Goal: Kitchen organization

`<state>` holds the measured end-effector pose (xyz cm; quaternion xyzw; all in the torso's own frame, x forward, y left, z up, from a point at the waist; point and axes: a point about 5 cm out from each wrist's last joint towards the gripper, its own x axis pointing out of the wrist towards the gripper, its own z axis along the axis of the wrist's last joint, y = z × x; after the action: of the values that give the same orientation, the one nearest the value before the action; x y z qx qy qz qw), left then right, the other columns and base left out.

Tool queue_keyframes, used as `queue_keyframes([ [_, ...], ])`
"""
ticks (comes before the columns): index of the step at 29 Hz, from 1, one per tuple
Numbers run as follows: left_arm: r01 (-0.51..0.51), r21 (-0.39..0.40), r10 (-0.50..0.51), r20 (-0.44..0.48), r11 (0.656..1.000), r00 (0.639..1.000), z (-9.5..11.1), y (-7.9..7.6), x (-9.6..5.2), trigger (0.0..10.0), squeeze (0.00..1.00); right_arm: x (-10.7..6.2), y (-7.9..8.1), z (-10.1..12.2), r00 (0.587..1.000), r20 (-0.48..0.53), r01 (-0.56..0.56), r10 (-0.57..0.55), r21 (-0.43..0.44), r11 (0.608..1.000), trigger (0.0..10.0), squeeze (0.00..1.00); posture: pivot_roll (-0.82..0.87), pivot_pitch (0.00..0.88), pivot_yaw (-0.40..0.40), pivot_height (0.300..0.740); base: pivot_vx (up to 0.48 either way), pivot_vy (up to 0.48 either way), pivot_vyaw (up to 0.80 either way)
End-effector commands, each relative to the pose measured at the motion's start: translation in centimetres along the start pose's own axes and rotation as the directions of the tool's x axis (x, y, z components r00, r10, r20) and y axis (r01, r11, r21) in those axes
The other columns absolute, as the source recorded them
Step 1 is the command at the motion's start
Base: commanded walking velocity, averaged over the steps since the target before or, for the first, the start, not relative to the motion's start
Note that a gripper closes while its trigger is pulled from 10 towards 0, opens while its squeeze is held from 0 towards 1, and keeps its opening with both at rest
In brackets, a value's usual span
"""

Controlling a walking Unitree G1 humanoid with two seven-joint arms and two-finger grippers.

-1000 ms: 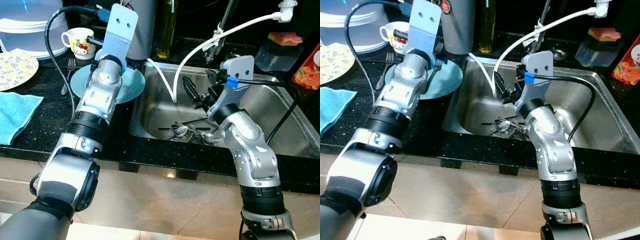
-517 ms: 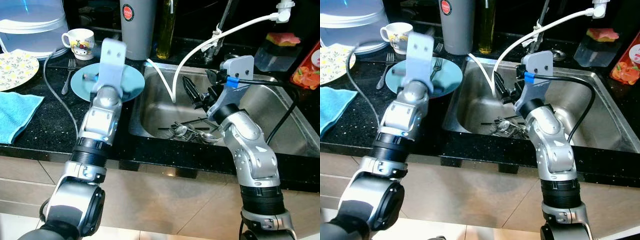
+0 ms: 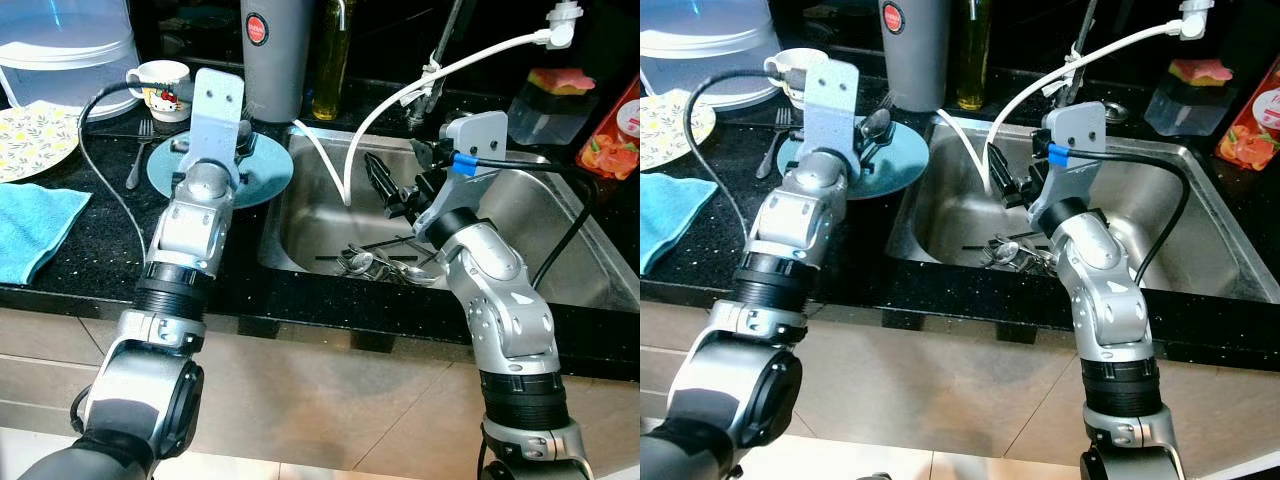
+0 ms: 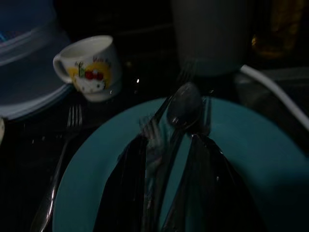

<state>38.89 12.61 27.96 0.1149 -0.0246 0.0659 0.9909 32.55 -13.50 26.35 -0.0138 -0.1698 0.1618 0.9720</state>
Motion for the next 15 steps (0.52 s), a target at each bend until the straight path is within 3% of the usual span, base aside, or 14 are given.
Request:
queue_keyframes([
  [1,-0.007,0.025,0.006,0.023,1.0,1.0,0.4,0.31,-0.04,10.0,0.0,-0.27,-0.19,-0.37,1.0,-0.012,0.004,-0.004,0.007,1.0,10.0,0.0,0.21,0.034,-0.054,0.74,0.0,0.0,0.0],
  [15,0.003,0.054,-0.006,0.049,0.999,0.999,0.4,0.55,0.04,10.0,0.0,0.0,-0.14,-0.49,1.0,-0.014,-0.001,0.002,0.006,1.0,10.0,0.0,0.2,0.024,-0.062,0.74,0.0,0.0,0.0],
])
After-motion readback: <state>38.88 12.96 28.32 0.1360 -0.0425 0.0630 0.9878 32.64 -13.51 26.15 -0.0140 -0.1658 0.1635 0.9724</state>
